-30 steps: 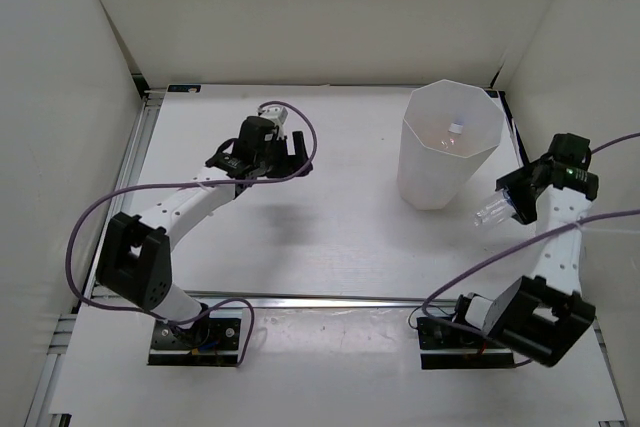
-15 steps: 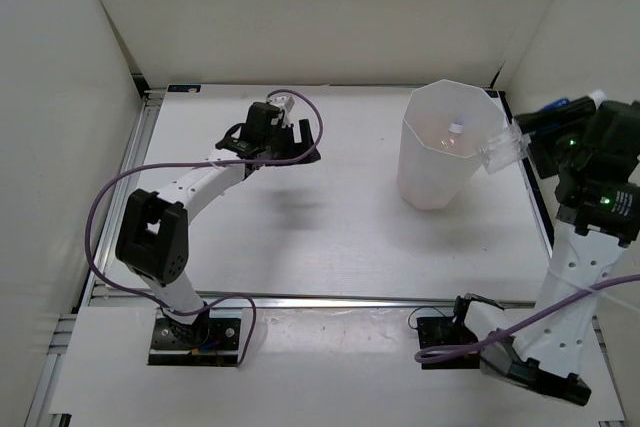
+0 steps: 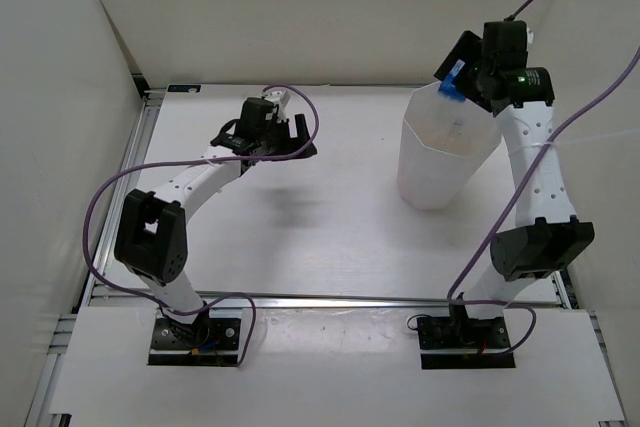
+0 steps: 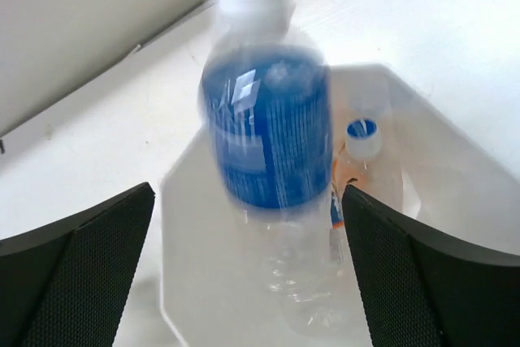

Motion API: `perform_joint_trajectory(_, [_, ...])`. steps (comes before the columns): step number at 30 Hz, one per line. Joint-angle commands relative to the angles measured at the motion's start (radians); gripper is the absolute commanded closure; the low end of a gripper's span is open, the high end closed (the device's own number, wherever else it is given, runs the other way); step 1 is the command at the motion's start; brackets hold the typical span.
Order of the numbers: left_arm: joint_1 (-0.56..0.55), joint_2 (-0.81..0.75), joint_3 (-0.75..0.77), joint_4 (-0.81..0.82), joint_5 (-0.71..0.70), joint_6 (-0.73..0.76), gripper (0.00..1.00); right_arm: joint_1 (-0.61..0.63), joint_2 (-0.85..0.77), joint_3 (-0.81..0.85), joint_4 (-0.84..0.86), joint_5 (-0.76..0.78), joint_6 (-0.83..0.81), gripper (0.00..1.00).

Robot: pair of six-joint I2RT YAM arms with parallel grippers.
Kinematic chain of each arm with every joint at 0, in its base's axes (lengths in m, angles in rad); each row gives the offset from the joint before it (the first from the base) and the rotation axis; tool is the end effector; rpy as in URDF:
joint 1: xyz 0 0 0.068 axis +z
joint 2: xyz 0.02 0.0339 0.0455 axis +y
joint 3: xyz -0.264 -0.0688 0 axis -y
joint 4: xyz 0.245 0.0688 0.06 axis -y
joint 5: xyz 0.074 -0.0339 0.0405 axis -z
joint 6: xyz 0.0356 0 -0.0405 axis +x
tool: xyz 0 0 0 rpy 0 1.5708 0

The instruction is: Put the plastic bottles in the bin

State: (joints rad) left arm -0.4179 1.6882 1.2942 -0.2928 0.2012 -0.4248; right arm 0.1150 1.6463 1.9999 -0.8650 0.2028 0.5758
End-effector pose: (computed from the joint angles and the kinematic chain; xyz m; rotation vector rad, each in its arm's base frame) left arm 0.3484 -0.1625 0.2680 0.1032 2.3285 -0.6651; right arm 0.3425 0.0323 0.4646 0.5939 1.9909 0.2126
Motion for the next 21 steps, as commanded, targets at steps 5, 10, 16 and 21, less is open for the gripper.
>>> perform_joint_trajectory(5, [0.001,-0.082,-0.019,0.0,0.004,0.028,0.0,0.006,-0.151,0.014,-0.126,0.122,-0.002,0.0])
perform_joint_trajectory(10, [0.001,-0.082,-0.019,0.0,0.044,-0.031,0.0,-0.138,-0.142,0.132,-0.438,-0.301,0.009,0.0])
perform_joint_trajectory(16, [0.001,-0.085,-0.029,-0.009,0.044,-0.115,0.0,-0.175,-0.29,-0.028,-0.484,-0.537,-0.03,0.0])
perform_joint_trajectory(21, [-0.012,-0.146,-0.064,-0.02,-0.045,-0.146,0.0,-0.215,-0.483,-0.193,-0.397,-0.585,-0.088,0.0])
